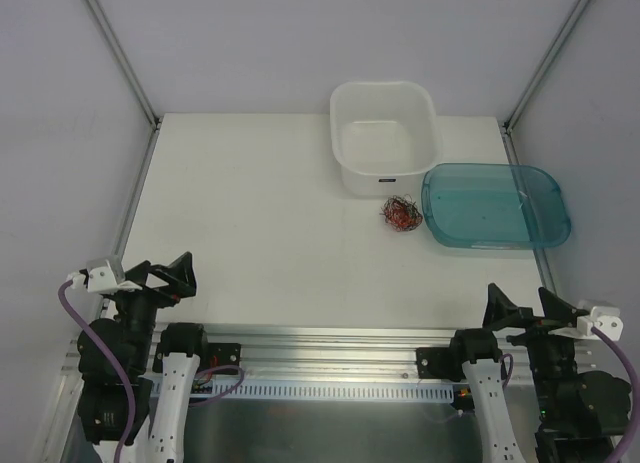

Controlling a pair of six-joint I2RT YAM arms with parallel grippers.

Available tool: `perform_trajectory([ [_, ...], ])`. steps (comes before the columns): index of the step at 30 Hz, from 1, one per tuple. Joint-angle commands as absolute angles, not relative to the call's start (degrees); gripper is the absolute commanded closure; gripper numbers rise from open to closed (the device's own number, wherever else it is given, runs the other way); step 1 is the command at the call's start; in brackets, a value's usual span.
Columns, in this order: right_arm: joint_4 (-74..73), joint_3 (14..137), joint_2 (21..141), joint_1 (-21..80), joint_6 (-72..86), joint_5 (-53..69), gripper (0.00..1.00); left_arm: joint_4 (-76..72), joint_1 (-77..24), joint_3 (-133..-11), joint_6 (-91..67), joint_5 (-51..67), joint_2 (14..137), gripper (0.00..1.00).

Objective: Untangle the cables

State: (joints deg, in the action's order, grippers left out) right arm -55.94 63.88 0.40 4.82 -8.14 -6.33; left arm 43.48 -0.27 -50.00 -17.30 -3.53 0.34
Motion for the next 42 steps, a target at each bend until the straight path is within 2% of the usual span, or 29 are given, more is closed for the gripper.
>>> perform_trajectory([
  [1,-56.1,63.5,-6.4,5.1,-8.3,-0.7,0.00,42.8,0.2,-49.0,-19.5,-2.3,-9.3,0.01],
  [4,-57.1,63.6,-2.3,5.0,-9.1,7.9,0.00,42.7,0.2,-48.5,-20.6,-2.0,-8.0,0.01],
  [12,-55.4,63.6,15.0,4.9,-6.3,19.1,0.00,41.7,0.2,-45.4,-28.4,-0.3,1.6,0.01],
  [18,-53.4,63.0,30.7,5.0,-0.3,17.9,0.01,38.4,0.2,-39.0,-34.1,6.4,10.5,0.01],
  [23,-42.6,59.5,41.4,6.0,-0.3,15.3,0.01,37.5,-2.8,-37.7,-27.0,5.9,18.4,0.01],
  [27,-35.3,58.6,51.0,12.0,-0.5,9.3,0.02,34.4,-2.8,-37.0,-23.5,6.8,25.1,0.01],
  [31,-29.5,59.6,59.2,18.6,-4.0,-1.5,0.08,29.3,-2.8,-33.2,-21.4,10.9,26.0,0.01],
  [35,-22.5,60.2,67.3,19.7,-4.7,-4.5,0.26,28.4,-2.8,-31.3,-21.5,12.6,25.1,0.01],
  [42,-14.0,63.7,83.3,20.7,-1.9,-6.2,0.34,28.2,-2.8,-31.1,-21.4,13.3,27.2,0.01],
])
